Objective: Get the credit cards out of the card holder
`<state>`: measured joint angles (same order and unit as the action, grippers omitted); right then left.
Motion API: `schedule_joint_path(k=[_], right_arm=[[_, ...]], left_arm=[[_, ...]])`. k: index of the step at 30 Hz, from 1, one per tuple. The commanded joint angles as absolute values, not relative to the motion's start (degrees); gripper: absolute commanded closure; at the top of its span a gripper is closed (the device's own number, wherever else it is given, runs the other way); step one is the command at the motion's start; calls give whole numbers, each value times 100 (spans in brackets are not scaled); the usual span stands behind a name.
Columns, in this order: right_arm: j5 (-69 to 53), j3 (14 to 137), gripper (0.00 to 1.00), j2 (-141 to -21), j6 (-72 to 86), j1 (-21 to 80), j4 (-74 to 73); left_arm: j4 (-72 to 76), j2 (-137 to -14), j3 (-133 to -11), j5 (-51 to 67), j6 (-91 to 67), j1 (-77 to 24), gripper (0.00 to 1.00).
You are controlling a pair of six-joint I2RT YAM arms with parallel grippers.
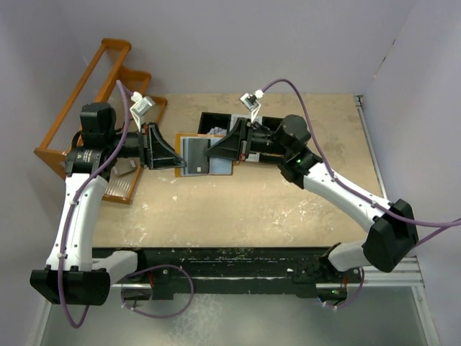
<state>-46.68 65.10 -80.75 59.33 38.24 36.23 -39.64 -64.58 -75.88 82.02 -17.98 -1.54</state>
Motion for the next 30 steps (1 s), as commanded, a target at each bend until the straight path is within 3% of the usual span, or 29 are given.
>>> schedule_joint_path(k=[1, 9, 30], right_arm=[[-4373, 6687, 100, -8052, 5683, 3874, 3612], [-4496, 6571, 100, -8018, 5646, 3927, 3509], [-5227, 6021, 100, -7494, 5959, 3437, 3658]], left_arm=[[-3501, -6301, -7466, 8462, -2029, -176, 79], [-3301, -6299, -7416, 8256, -2256, -151, 100], [-3320, -6173, -7509, 8253, -2108, -132, 100]])
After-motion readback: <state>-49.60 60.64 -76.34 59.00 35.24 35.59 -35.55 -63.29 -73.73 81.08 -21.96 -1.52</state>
